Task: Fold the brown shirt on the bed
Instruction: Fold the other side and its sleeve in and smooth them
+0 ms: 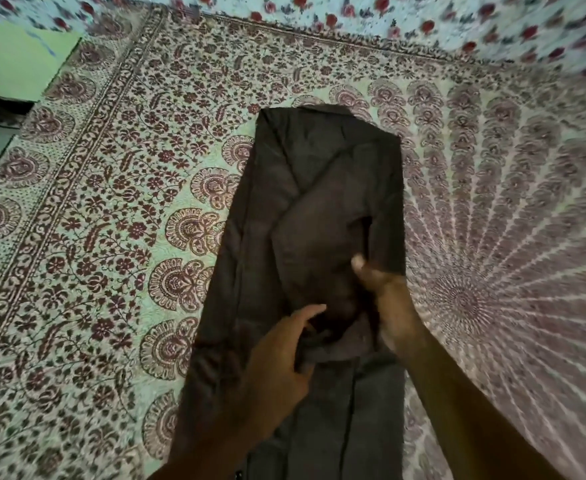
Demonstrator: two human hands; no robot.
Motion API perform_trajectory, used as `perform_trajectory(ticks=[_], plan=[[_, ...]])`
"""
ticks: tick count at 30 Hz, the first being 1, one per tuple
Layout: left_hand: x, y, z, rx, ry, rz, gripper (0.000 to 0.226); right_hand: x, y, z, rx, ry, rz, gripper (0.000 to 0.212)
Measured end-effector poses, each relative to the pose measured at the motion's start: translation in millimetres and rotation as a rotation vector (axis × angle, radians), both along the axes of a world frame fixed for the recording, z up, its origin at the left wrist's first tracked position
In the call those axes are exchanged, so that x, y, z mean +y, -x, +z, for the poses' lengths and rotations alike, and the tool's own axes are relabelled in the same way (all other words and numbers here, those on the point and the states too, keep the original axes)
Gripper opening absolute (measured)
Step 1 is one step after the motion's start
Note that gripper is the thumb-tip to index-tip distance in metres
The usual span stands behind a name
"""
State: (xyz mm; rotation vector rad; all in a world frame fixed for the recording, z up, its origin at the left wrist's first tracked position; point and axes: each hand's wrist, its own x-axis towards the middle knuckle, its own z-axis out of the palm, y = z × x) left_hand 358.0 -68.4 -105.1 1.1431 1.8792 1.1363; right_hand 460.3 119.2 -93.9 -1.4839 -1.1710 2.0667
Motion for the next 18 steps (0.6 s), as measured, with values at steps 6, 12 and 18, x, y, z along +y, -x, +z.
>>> perform_trajectory(ticks=[6, 12, 18], plan=[[-61, -47, -12, 0.206, -0.023, -0.151, 0.059, -66, -90, -12, -0.212, 0.016, -0.146, 0.012], [-96, -61, -23, 0.413, -0.002, -0.15, 0.024, -111, -121, -20, -0.282, 0.079, -0.032, 0.02], [-98, -71, -26, -0.043, 0.275, 0.25, 0.054, -130, -120, -20, -0.251, -0.002, 0.007, 0.033]])
